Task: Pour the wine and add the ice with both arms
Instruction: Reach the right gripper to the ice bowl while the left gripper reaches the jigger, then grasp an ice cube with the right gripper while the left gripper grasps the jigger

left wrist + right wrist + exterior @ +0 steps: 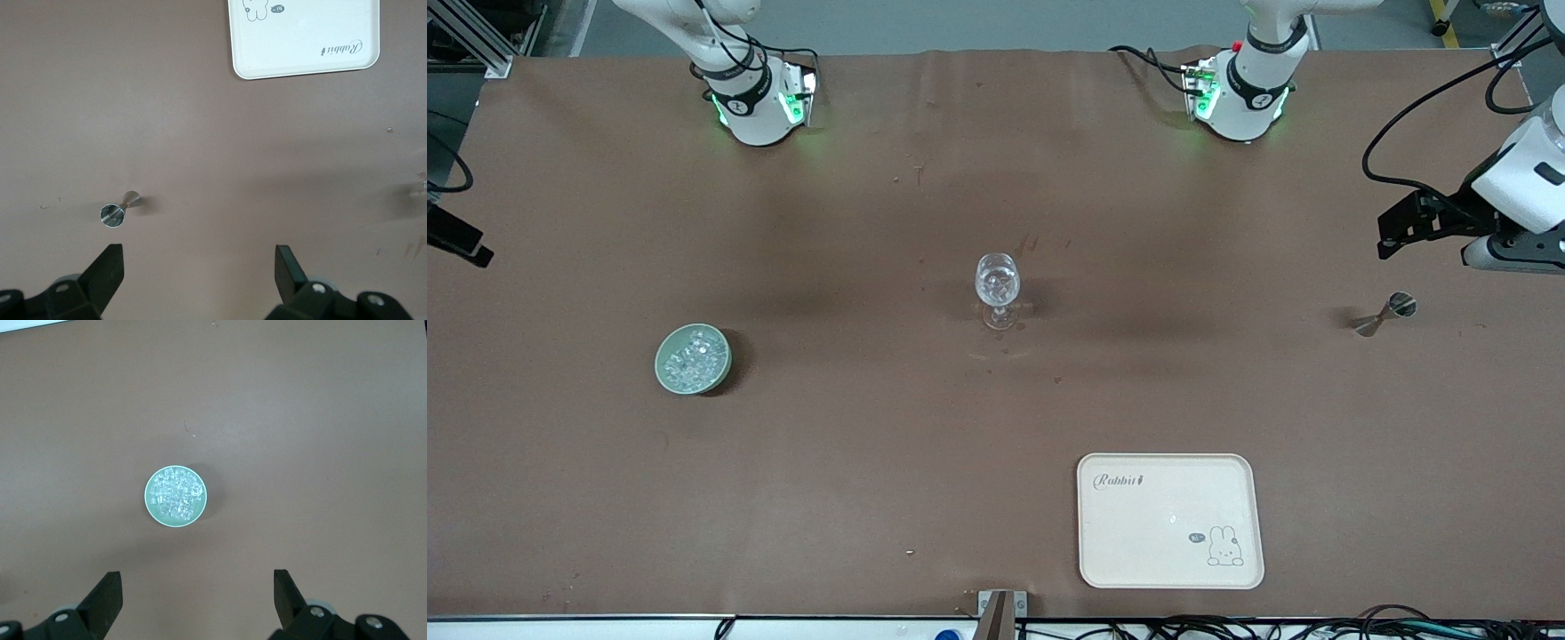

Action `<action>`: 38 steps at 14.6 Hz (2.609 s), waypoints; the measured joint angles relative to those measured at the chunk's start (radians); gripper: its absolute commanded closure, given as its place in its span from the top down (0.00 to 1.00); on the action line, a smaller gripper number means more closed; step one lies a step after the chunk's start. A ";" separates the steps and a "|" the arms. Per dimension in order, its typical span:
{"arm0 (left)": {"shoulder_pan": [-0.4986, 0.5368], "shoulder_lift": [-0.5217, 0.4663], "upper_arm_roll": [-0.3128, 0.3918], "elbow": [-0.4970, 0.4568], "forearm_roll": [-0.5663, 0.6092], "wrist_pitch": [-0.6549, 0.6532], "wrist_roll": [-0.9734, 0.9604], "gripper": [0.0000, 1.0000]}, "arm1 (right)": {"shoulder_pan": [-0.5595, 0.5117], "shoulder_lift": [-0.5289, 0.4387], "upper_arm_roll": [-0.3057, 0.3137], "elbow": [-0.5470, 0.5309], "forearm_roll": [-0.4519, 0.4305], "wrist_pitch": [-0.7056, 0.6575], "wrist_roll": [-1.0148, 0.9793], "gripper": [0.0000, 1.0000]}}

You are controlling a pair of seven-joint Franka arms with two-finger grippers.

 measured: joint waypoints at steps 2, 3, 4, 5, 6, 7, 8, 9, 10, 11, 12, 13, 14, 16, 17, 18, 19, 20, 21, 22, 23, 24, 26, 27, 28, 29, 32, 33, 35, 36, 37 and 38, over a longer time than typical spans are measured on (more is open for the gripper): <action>0.001 0.000 0.000 0.000 0.000 0.000 0.000 1.00 | 0.000 -0.012 0.006 0.000 0.002 -0.040 0.015 1.00; 0.001 0.000 0.000 0.000 0.000 0.001 0.000 1.00 | 0.000 -0.020 0.013 0.000 0.003 -0.066 0.037 1.00; 0.002 0.000 0.000 0.000 0.000 0.002 0.000 1.00 | 0.001 -0.029 0.022 0.000 0.003 -0.083 0.059 1.00; 0.002 0.001 0.000 0.000 0.000 0.002 0.000 1.00 | 0.001 -0.037 0.031 0.000 0.003 -0.089 0.073 1.00; 0.002 0.003 0.000 0.000 0.000 0.002 0.000 1.00 | 0.002 -0.043 0.037 0.000 0.003 -0.090 0.082 1.00; 0.003 0.007 0.002 -0.001 0.000 0.002 0.000 1.00 | 0.002 -0.046 0.039 0.000 0.003 -0.090 0.085 1.00; 0.005 0.012 0.012 -0.001 0.000 0.001 -0.004 1.00 | 0.002 -0.047 0.039 0.000 0.003 -0.090 0.085 1.00; 0.006 0.017 0.036 -0.001 0.000 0.001 -0.011 1.00 | 0.002 -0.047 0.039 -0.001 0.003 -0.090 0.085 1.00; 0.008 0.023 0.068 -0.001 -0.011 0.001 -0.020 1.00 | 0.002 -0.047 0.039 -0.001 0.003 -0.091 0.085 1.00; 0.010 0.030 0.107 -0.001 -0.041 0.001 -0.038 1.00 | 0.002 -0.047 0.039 -0.002 0.003 -0.091 0.086 1.00; 0.012 0.039 0.150 0.000 -0.088 0.001 -0.067 1.00 | 0.002 -0.047 0.039 -0.002 0.004 -0.091 0.086 1.00; 0.014 0.051 0.194 0.000 -0.138 0.001 -0.102 1.00 | 0.002 -0.047 0.039 -0.002 0.004 -0.091 0.086 1.00; 0.017 0.066 0.231 0.000 -0.169 0.001 -0.144 1.00 | 0.002 -0.047 0.040 -0.003 0.004 -0.091 0.086 1.00; 0.018 0.108 0.302 0.000 -0.215 0.001 -0.222 1.00 | 0.003 -0.046 0.040 -0.010 0.004 -0.091 0.086 1.00; 0.018 0.137 0.346 0.000 -0.259 0.001 -0.249 1.00 | 0.004 -0.046 0.041 -0.020 0.004 -0.088 0.086 1.00; 0.017 0.171 0.403 0.001 -0.320 0.003 -0.275 1.00 | 0.007 -0.045 0.042 -0.041 0.005 -0.069 0.086 1.00; 0.017 0.210 0.469 0.005 -0.392 0.006 -0.292 1.00 | 0.009 -0.042 0.043 -0.077 0.005 -0.028 0.086 1.00; 0.019 0.252 0.539 0.012 -0.470 0.007 -0.297 1.00 | 0.011 -0.036 0.045 -0.127 0.005 0.033 0.086 1.00; 0.024 0.295 0.602 0.017 -0.536 0.007 -0.298 1.00 | 0.014 -0.026 0.046 -0.187 0.005 0.109 0.086 1.00; 0.030 0.336 0.652 0.018 -0.583 0.005 -0.297 1.00 | 0.017 -0.011 0.046 -0.254 0.005 0.195 0.086 1.00; 0.040 0.377 0.683 0.018 -0.611 0.003 -0.296 1.00 | 0.020 0.007 0.046 -0.313 0.005 0.268 0.086 1.00; 0.052 0.415 0.697 0.018 -0.635 0.002 -0.296 1.00 | 0.021 0.028 0.046 -0.359 0.005 0.319 0.086 1.00; 0.067 0.495 0.712 0.018 -0.703 0.002 -0.301 1.00 | 0.022 0.076 0.046 -0.413 0.005 0.377 0.086 1.00; 0.070 0.534 0.724 0.018 -0.739 0.001 -0.302 1.00 | 0.022 0.103 0.046 -0.428 0.005 0.407 0.086 1.00; 0.072 0.573 0.735 0.019 -0.771 -0.007 -0.303 1.00 | 0.022 0.133 0.046 -0.443 0.005 0.449 0.086 1.00; 0.074 0.610 0.742 0.019 -0.795 -0.018 -0.303 1.00 | 0.022 0.166 0.046 -0.457 0.005 0.495 0.086 1.00; 0.083 0.703 0.748 0.021 -0.843 -0.041 -0.305 1.00 | 0.025 0.248 0.046 -0.523 0.005 0.635 0.086 0.97; 0.088 0.726 0.748 0.023 -0.863 -0.056 -0.310 1.00 | 0.029 0.262 0.046 -0.554 0.005 0.684 0.086 0.93; 0.104 0.773 0.752 0.024 -0.913 -0.104 -0.321 1.00 | 0.037 0.284 0.046 -0.597 0.005 0.752 0.086 0.82; 0.123 0.806 0.753 0.024 -0.952 -0.145 -0.321 1.00 | 0.040 0.296 0.046 -0.606 0.005 0.771 0.086 0.73; 0.141 0.831 0.753 0.025 -0.980 -0.174 -0.321 1.00 | 0.042 0.303 0.046 -0.606 0.005 0.776 0.086 0.67; 0.157 0.852 0.753 0.025 -1.006 -0.200 -0.319 1.00 | 0.046 0.306 0.046 -0.606 0.005 0.779 0.086 0.64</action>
